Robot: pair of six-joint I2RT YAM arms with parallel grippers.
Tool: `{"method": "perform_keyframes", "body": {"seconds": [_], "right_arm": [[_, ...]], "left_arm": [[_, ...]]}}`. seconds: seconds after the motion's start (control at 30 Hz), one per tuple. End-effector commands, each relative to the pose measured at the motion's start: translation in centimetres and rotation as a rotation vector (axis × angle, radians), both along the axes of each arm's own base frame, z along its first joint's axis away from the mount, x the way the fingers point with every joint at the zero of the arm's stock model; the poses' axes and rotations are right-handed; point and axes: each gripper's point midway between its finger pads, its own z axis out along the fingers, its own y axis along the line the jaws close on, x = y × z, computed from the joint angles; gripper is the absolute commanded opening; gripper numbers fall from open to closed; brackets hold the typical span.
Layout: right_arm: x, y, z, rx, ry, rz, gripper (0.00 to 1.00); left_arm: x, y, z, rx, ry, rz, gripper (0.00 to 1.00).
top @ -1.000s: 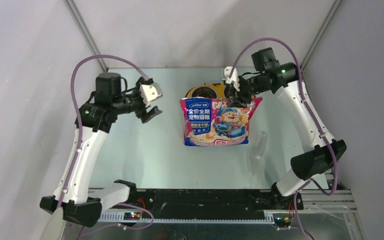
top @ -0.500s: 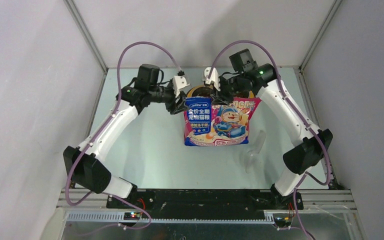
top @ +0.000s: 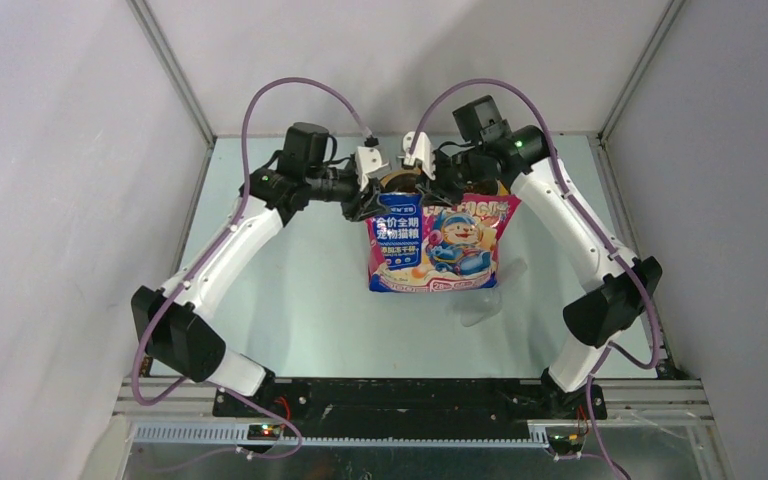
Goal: Serve the pet food
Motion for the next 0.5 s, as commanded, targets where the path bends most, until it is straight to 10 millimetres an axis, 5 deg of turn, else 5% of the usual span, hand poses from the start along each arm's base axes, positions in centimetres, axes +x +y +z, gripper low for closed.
{"method": "perform_keyframes", "body": {"seconds": [0.0,0.13,0.33,0.47], "right_arm": [[0.8,0.7,2.1,0.039,-0.052,-0.030,0.22],[0.5,0.3,1.4,0.006,-0.029,-0.012,0.01],[0.1,-2.7,1.4,-0.023,0.011,-0.034,0.00],[-0.1,-5.2,1.9,-0.039,0.016,-0.080,0.00]], "left_arm": [[0.0,-1.3,1.0,-0.041,-0.017,-0.020,0.38],[0.2,-1.5,0.6,-0.023,0.027,-0.025,0.03],[0.8,0.1,1.0,-0.061,0.100,0.072,0.00],[3.0,2.0,2.1,-0.155,0.137,0.223,0.00]]}}
